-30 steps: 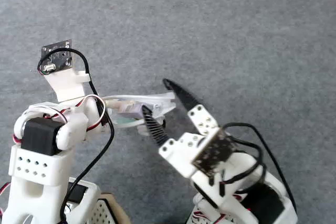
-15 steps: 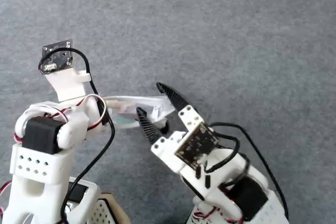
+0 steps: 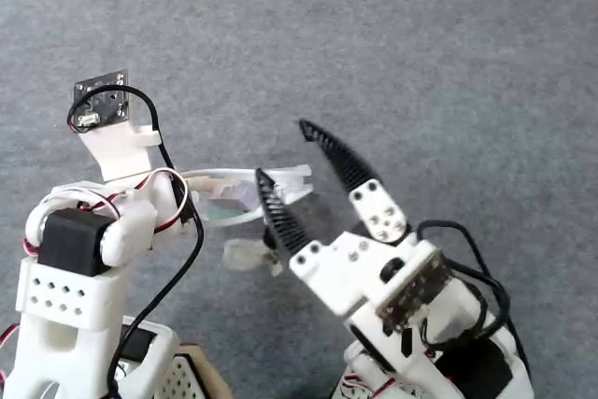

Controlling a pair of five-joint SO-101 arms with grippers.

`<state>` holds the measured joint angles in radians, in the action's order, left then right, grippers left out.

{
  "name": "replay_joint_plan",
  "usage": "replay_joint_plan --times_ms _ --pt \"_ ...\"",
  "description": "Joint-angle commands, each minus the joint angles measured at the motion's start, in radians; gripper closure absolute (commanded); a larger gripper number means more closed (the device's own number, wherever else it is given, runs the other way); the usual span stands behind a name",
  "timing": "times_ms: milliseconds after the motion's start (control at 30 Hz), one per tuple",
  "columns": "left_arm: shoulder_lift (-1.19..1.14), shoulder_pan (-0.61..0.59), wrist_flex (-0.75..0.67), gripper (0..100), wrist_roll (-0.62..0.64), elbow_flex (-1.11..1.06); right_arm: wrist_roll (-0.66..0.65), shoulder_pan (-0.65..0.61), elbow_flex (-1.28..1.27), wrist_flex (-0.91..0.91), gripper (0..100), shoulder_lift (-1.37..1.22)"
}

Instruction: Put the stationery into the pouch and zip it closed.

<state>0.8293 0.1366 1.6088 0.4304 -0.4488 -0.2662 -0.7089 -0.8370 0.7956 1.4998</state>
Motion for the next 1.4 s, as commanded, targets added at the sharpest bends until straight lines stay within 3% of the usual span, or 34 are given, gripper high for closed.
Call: replay_joint_plan --times_ms 0,200,433,600,767,933,1200,1367 --pt "-0.023 -0.015 -0.008 97 -0.003 0.016 -0.006 0.109 0.024 0.014 77.6 -0.004" --pt "-0.012 -0.016 0.008 97 -0.005 0.018 0.097 0.287 -0.051 0.149 77.6 -0.004" --pt "-0.018 -0.015 0.029 97 -0.005 0.039 0.114 0.301 -0.044 0.353 77.6 -0.002" --pt "-0.020 -0.015 0.028 97 -0.005 0.039 0.103 0.296 0.067 0.651 77.5 -0.002" --pt "-0.021 -0.008 0.028 97 -0.005 0.033 -0.104 0.295 0.143 0.796 77.5 -0.002" --pt "-0.021 -0.007 0.028 97 -0.005 0.033 -0.210 0.295 0.139 0.766 77.3 -0.002" --pt "-0.021 -0.002 0.025 97 -0.032 0.038 -0.210 0.295 0.008 0.505 77.6 -0.007" --pt "-0.021 0.024 -0.009 97 -0.063 0.039 -0.210 0.295 -0.025 0.470 77.6 -0.004"
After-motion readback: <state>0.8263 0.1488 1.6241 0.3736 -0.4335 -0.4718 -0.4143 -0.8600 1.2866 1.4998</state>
